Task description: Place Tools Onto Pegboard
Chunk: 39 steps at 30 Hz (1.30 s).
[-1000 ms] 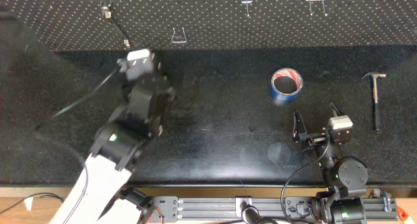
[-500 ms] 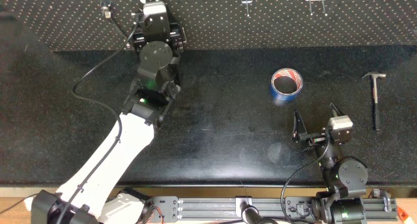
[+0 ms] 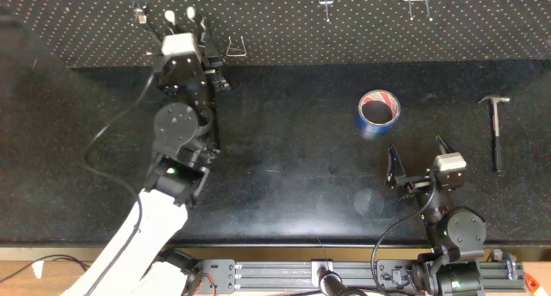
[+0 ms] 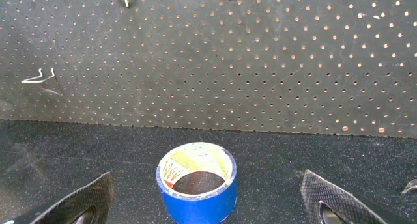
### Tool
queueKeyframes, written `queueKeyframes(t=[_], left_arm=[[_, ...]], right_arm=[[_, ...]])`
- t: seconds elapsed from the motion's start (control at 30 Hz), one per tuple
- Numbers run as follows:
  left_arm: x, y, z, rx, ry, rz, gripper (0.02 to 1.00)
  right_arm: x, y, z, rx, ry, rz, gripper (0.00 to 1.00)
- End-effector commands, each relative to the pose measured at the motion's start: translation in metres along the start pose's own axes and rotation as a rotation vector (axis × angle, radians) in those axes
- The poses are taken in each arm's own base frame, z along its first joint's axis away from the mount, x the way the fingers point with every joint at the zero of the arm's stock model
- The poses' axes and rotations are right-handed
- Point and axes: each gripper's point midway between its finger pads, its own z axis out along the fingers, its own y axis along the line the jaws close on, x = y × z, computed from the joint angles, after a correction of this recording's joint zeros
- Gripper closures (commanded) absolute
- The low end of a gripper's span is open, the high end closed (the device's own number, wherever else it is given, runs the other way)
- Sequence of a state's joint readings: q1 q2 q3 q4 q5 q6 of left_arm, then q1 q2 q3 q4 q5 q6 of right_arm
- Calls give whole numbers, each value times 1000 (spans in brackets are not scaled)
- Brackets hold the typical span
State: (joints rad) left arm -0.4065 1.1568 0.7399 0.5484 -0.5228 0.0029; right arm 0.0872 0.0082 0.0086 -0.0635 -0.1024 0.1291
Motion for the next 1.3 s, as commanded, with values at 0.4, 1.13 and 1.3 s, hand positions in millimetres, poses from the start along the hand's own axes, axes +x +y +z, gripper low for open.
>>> queueKeyframes(t=[0.4,1.13,1.3], left_arm=[[41,-25,37,30,-77,-38,989],[91,-24,57,26,-23,26,989],[95,-21,61,41,-19,31,989]], right_arm=[[1,0,0,3,1,-11,58],[1,0,0,3,1,-11,58],[1,0,0,3,1,-11,58]])
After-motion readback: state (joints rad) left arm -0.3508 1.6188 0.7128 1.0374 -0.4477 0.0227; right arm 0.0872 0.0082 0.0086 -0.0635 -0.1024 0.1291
